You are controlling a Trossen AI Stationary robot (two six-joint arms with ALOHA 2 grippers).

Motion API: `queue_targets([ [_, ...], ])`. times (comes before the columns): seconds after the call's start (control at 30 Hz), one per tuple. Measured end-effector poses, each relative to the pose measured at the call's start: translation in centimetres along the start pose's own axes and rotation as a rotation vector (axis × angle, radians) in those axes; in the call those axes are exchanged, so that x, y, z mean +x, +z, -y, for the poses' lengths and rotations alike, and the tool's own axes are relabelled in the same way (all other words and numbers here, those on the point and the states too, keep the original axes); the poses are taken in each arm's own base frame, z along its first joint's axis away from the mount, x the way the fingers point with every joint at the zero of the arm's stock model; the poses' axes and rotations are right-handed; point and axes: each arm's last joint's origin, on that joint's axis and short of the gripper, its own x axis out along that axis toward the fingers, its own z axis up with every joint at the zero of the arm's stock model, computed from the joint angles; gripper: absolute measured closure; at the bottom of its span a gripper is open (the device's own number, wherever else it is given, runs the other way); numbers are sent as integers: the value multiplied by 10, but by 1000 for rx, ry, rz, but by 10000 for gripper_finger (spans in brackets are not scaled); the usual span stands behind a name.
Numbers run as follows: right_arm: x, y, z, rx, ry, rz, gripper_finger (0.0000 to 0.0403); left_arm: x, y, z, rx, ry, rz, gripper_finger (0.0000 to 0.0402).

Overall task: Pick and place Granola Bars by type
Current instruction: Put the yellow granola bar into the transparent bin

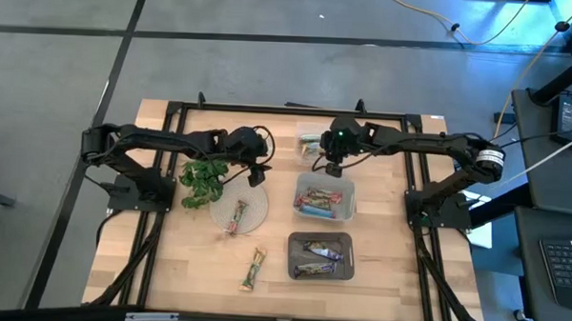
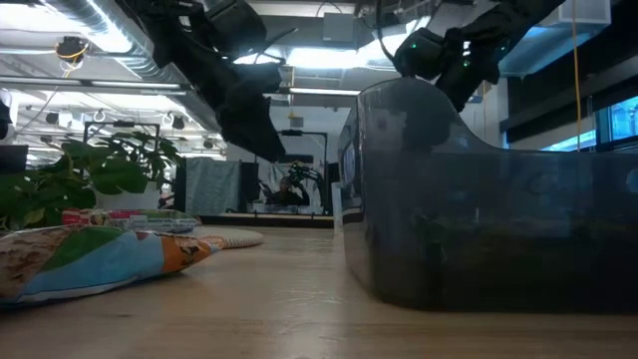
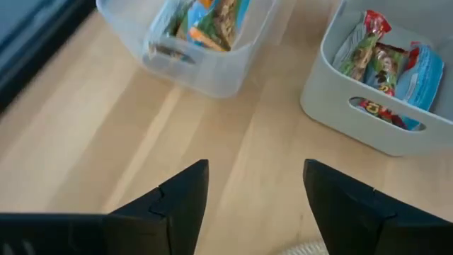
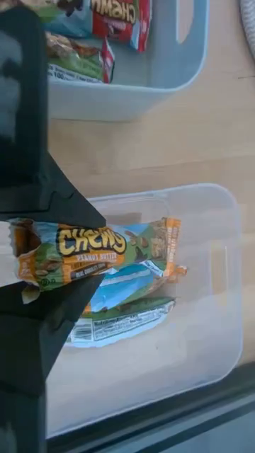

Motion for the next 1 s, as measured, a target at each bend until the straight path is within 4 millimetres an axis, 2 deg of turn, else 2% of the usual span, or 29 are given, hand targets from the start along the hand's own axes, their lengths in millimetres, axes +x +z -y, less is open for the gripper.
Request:
queue_targets([
  [0.2, 9, -2, 2, 7, -3, -18, 296, 0, -8, 7, -75, -7, -77, 182],
  [0.43, 10, -3, 2, 4, -3, -23, 292, -2, -19, 20, -136, -19, -173, 180],
  [0.87, 10, -3, 2, 7, -5, -25, 290, -8, -33, 56, -194, -112, -269, 192],
  [1.0, 10, -3, 2, 7, -5, -25, 279, -11, -36, 68, -192, -143, -282, 192],
])
